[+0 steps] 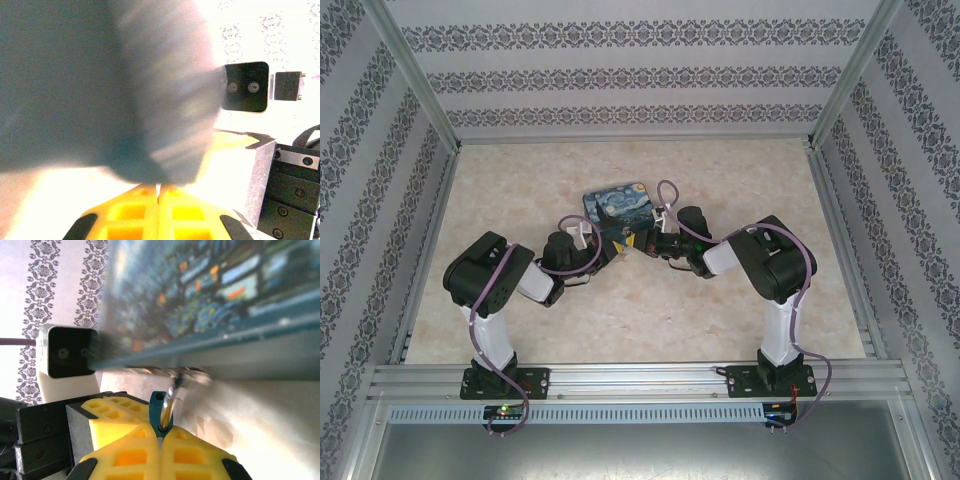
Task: Unlock a padlock with a key
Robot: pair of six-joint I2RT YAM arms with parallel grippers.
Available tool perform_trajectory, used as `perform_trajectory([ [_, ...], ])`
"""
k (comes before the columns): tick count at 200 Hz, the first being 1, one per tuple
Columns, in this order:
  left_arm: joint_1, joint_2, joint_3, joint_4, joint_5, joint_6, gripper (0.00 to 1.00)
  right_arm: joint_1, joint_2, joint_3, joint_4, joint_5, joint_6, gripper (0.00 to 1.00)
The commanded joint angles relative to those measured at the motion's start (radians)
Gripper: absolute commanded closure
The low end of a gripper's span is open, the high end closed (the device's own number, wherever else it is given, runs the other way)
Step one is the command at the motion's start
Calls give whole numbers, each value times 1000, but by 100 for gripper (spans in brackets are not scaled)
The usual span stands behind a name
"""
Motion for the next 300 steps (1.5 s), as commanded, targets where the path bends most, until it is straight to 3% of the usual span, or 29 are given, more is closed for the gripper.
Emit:
perform_trajectory([
  [1,-3,-14,17,-31,18,31,100,11,17,9,27,-22,-4,100],
  [28,-21,-96,37,-224,-12,130,100,17,22,11,28,-18,-3,100],
  [59,-71,-231,101,-580,-123,326,100,20,29,10,30,-10,-1,100],
  [87,-78,-282,111,-656,-152,375,100,18,29,5,29,-3,-2,100],
  [121,-77,-308,92,-651,-166,361,52,0,31,-21,14,5,-21,100],
  [165,-77,-376,84,-669,-179,342,32,-23,35,-51,13,0,-34,100],
  [195,-73,-445,120,-765,-217,363,28,-26,32,-54,10,-1,-38,100],
  [220,-68,-467,224,-988,-299,420,26,-31,33,-58,10,2,-38,100],
  [262,-59,-402,414,-1296,-477,544,26,-31,34,-58,12,4,-36,100],
  [300,-50,-279,570,-1473,-560,614,25,-31,33,-54,13,7,-32,100],
])
